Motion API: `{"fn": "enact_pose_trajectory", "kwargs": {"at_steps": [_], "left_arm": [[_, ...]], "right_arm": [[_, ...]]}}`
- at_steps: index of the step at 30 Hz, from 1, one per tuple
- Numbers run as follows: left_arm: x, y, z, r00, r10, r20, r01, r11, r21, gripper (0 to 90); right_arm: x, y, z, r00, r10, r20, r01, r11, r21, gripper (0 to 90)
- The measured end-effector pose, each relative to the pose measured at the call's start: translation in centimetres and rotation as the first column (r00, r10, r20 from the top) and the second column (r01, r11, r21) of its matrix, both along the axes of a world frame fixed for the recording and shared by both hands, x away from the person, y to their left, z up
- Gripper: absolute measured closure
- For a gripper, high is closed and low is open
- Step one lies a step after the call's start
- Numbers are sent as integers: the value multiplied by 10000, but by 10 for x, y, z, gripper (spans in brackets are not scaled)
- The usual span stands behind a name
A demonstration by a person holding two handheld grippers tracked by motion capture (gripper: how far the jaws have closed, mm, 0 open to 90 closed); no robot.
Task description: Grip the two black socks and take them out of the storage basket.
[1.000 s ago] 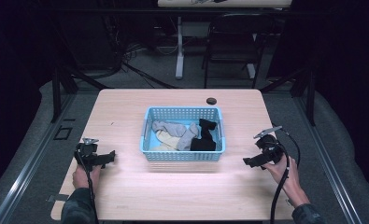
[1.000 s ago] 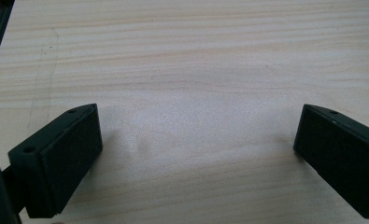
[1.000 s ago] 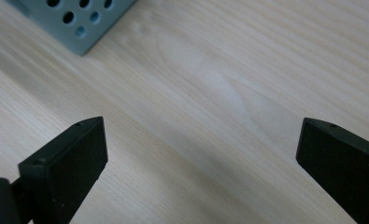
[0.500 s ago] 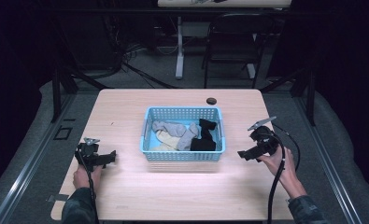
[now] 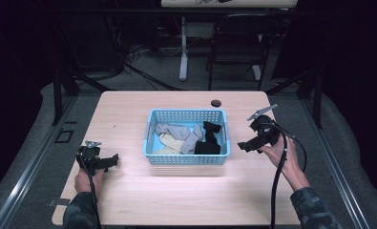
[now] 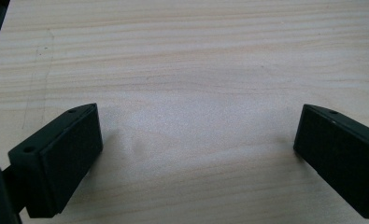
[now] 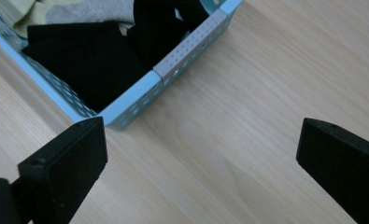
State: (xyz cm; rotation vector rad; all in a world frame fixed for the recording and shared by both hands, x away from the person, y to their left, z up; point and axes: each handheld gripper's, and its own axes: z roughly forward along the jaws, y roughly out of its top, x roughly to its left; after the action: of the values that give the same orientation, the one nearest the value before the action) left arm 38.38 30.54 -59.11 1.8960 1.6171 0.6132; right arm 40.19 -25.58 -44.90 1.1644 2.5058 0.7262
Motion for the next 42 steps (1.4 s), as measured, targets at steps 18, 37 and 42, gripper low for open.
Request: {"fn": "enact_pose_trajectory", "kwargs": {"at_steps": [18,37,42], "left_arm": [[0,0,0,10000,-19,-31,19,10000,-3,11],[1,0,0,10000,-43,-16,43,10000,-7,11],[1,0,0,10000,-44,-12,44,10000,-12,11]], "right_arm": [[45,54,19,9941,1076,-136,-1080,9937,-316,23],[86,106,-14,9850,1368,-1050,-1464,9851,-902,169],[92,121,-21,9824,1442,-1186,-1589,9792,-1259,170]]}}
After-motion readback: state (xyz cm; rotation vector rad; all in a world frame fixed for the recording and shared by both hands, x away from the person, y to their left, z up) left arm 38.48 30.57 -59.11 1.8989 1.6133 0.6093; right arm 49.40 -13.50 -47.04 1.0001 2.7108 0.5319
